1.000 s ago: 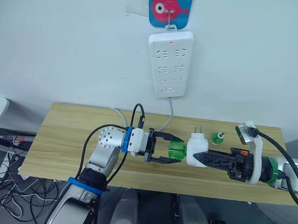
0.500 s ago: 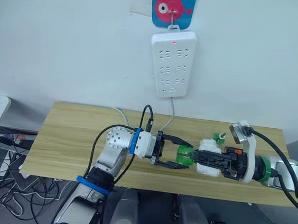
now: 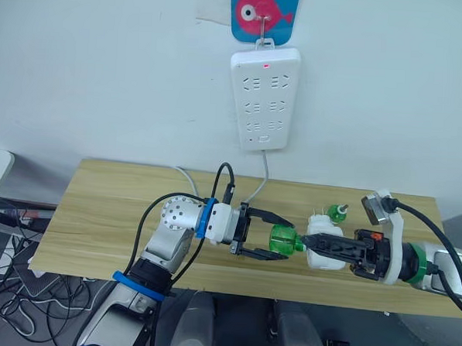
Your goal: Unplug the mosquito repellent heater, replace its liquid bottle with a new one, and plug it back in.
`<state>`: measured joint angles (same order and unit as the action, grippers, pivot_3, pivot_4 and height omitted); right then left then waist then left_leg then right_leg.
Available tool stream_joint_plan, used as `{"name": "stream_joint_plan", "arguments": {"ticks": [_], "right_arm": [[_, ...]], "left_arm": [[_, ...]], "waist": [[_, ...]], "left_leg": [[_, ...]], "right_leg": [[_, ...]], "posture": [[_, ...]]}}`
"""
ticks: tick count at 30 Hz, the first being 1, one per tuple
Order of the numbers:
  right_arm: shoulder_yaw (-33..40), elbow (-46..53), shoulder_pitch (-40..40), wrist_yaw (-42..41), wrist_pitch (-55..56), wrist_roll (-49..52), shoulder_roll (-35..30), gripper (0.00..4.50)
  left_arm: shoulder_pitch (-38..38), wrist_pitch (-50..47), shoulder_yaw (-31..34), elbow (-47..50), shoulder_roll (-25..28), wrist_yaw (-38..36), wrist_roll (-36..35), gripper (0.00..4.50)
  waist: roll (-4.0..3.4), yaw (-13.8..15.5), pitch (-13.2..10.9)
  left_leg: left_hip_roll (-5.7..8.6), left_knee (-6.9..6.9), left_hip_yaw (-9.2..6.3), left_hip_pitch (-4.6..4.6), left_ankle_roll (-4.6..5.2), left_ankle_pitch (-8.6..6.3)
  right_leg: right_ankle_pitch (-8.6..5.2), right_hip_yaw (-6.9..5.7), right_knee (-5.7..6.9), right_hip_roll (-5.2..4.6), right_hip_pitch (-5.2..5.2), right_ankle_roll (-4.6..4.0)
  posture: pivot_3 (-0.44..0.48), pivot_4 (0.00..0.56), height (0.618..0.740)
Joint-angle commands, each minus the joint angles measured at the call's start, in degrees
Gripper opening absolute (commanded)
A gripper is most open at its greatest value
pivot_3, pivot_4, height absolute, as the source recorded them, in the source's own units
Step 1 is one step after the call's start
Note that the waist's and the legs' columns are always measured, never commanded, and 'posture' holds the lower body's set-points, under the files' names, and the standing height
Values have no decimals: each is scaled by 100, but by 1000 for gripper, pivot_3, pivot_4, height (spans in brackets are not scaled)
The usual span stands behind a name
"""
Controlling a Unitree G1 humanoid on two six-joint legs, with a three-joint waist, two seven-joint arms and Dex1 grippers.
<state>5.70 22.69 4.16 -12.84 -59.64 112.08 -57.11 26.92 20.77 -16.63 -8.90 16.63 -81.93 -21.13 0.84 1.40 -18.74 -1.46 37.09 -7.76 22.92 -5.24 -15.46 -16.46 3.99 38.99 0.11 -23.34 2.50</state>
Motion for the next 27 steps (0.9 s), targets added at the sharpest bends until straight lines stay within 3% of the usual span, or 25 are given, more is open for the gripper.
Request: {"name": "stream_joint_plan", "arguments": {"ticks": [1,27], "right_arm": [[75,196,60,51,72,92,87,4490],[7,497,-40,321,311,92,248,4490]], "left_arm": [[-5,81,-9,183,-37,23,-57,2256],[3,82,-88,157,-48,11,-30,2256]], "waist": [[0,-1,0],[0,-8,0]], "left_leg": [[0,0,0,0,0,0],[0,-1,0,0,0,0]], "right_leg": [[0,0,0,0,0,0],[0,0,-1,0,0,0]], "posture": [[142,315,740],[124,326,740]]}}
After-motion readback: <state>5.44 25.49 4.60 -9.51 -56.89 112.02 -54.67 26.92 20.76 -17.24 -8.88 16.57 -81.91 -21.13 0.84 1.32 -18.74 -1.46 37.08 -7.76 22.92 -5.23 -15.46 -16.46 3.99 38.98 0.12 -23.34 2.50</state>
